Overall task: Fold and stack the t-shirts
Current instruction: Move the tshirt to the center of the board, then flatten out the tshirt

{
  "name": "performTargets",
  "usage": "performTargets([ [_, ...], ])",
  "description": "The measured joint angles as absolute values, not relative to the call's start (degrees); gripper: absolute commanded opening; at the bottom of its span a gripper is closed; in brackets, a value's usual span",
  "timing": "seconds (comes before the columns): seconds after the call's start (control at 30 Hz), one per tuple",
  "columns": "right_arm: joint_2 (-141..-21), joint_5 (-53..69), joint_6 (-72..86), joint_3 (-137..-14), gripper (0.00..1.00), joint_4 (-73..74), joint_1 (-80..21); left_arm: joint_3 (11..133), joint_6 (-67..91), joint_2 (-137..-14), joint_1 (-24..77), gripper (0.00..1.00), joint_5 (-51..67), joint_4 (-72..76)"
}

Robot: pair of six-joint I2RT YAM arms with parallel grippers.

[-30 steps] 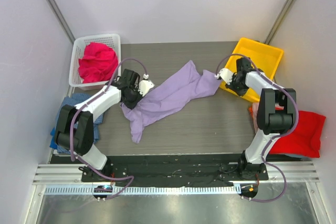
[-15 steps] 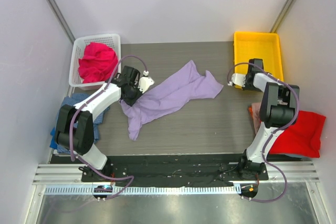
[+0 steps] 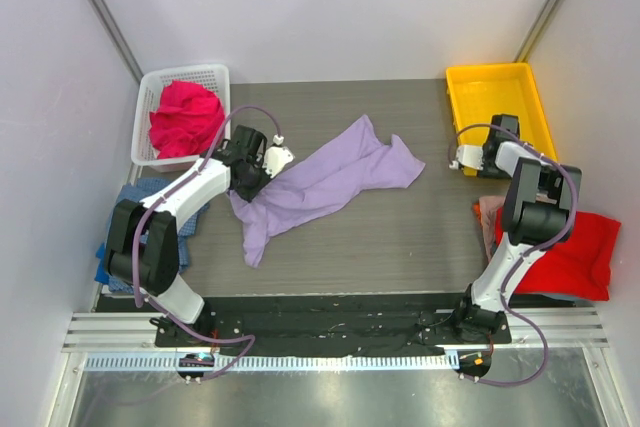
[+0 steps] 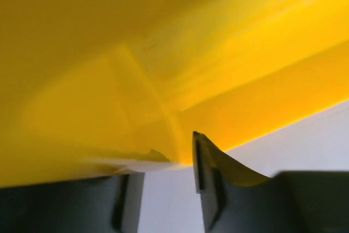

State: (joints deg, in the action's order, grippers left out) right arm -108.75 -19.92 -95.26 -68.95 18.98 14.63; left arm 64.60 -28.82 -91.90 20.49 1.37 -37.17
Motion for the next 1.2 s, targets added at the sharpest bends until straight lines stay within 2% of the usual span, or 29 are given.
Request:
performTargets([
  [0.07, -108.0, -20.8, -95.1, -68.5, 0.64, 18.6, 16.0, 64.6, -28.9, -91.9, 20.5, 0.0, 1.3, -37.1],
  [0.27, -103.6, -20.8, -89.6, -69.3, 0.78, 16.4, 17.9, 64.6, -28.9, -91.9, 20.5, 0.0, 1.2, -36.7],
  [0.57, -95.0, -14.3, -78.6, -71.8, 0.83, 21.7, 19.0, 63.6, -28.8, -91.8, 20.5, 0.0, 1.2, -35.1],
  [0.9, -87.7, 5.3, -52.3, -77.3, 0.86, 32.1, 17.6, 61.3, -26.6, -87.8, 20.5, 0.0, -0.7, -30.5],
  [1.1, -84.3, 12.1, -37.3, -77.2, 0.87, 33.1, 10.9, 63.1, -25.7, -86.6, 20.5, 0.0, -9.6, -23.4],
  [1.2, -84.3, 12.7, -32.8, -76.3, 0.88, 33.1, 5.2, 65.0, -25.7, -87.1, 20.5, 0.05, -13.6, -20.2],
])
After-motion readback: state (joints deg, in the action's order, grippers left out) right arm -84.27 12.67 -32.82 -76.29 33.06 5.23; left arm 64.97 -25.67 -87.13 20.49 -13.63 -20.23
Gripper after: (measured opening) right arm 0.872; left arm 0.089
